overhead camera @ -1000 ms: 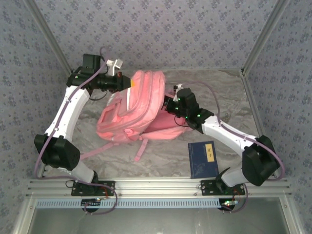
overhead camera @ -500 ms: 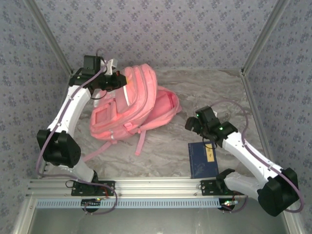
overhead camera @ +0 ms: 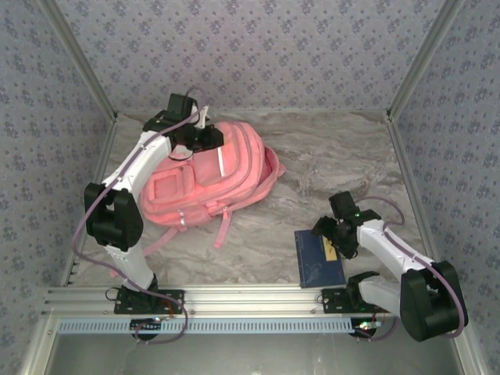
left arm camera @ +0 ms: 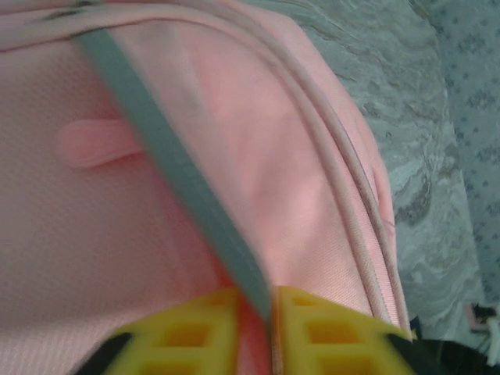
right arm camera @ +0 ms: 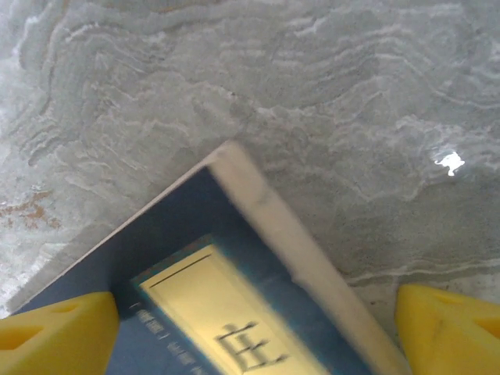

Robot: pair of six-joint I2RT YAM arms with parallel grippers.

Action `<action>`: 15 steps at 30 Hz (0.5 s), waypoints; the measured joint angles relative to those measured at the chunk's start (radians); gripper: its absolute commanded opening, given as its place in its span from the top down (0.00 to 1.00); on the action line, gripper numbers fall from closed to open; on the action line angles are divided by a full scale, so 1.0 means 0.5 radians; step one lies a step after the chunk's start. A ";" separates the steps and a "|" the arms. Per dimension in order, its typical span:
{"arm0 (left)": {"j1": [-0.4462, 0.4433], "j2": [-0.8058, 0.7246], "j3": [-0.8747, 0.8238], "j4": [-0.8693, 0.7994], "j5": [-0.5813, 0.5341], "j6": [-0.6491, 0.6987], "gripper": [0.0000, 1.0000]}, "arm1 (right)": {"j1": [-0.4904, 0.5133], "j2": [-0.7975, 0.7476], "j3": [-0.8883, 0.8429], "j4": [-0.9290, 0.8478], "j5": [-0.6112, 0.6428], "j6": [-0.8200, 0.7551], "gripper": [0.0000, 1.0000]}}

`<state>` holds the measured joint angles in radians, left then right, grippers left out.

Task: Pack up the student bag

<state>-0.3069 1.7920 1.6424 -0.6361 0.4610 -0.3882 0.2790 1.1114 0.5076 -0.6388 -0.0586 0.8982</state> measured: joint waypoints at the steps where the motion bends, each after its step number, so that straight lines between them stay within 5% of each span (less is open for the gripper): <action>1: 0.004 0.000 0.002 -0.007 -0.021 0.002 0.60 | 0.002 0.000 -0.001 0.005 0.002 0.029 0.12; 6: 0.012 -0.018 0.003 -0.098 -0.173 -0.005 0.47 | 0.076 0.077 0.007 0.026 0.081 0.209 0.15; 15: -0.063 -0.417 -0.122 -0.172 -0.393 -0.012 0.42 | 0.288 0.359 0.198 0.011 0.175 0.362 0.18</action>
<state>-0.3382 1.5837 1.5814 -0.7219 0.2646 -0.3943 0.4232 1.2907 0.6067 -0.6334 0.0292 1.0794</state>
